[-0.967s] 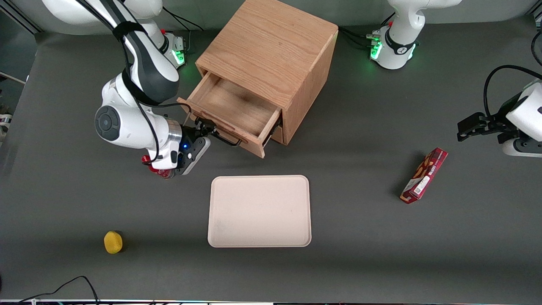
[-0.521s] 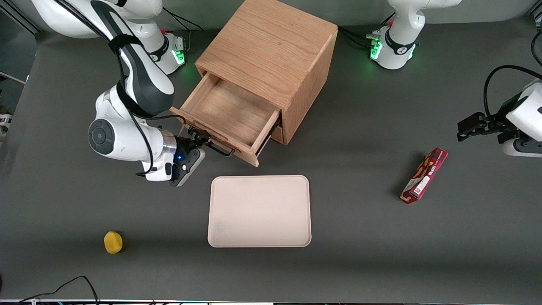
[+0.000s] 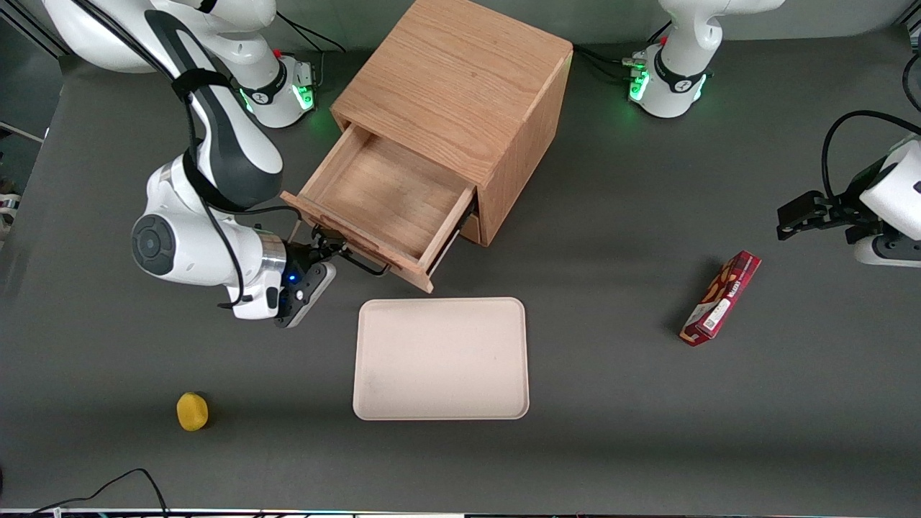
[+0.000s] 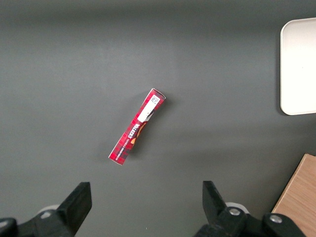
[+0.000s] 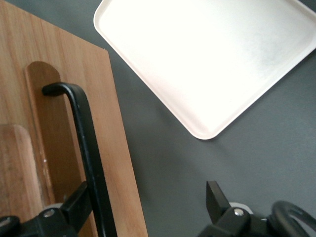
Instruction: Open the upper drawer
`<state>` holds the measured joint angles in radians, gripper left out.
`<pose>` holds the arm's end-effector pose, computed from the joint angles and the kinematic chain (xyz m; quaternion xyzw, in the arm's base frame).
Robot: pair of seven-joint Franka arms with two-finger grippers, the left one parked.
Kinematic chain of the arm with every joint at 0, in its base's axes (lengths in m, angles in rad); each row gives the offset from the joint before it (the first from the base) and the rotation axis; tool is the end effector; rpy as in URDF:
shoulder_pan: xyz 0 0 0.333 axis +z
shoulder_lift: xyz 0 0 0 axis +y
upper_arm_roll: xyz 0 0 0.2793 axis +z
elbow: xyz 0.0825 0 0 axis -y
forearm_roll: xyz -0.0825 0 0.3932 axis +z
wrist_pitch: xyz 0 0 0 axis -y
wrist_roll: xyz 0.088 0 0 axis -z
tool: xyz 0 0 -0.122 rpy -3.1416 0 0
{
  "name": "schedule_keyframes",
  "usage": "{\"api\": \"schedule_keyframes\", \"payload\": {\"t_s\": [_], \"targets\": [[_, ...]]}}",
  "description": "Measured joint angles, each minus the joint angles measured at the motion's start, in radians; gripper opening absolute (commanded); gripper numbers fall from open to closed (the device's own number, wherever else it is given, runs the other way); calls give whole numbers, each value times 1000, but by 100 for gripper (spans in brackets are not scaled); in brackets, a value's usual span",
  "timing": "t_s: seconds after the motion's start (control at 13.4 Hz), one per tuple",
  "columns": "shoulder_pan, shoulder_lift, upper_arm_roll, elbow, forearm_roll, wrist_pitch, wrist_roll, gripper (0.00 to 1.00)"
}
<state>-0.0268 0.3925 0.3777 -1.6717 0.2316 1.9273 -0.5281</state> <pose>0.6007 0.2224 0.3339 -0.9114 -0.3675 0.0404 0.1808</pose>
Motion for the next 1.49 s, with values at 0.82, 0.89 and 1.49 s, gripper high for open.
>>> {"api": "schedule_keyframes", "payload": {"t_s": [0.82, 0.89, 1.49], "targets": [[0, 123, -43, 234, -64, -139, -31, 100], [0, 130, -45, 253, -64, -147, -31, 100], [3, -18, -47, 387, -73, -350, 270, 100]]}}
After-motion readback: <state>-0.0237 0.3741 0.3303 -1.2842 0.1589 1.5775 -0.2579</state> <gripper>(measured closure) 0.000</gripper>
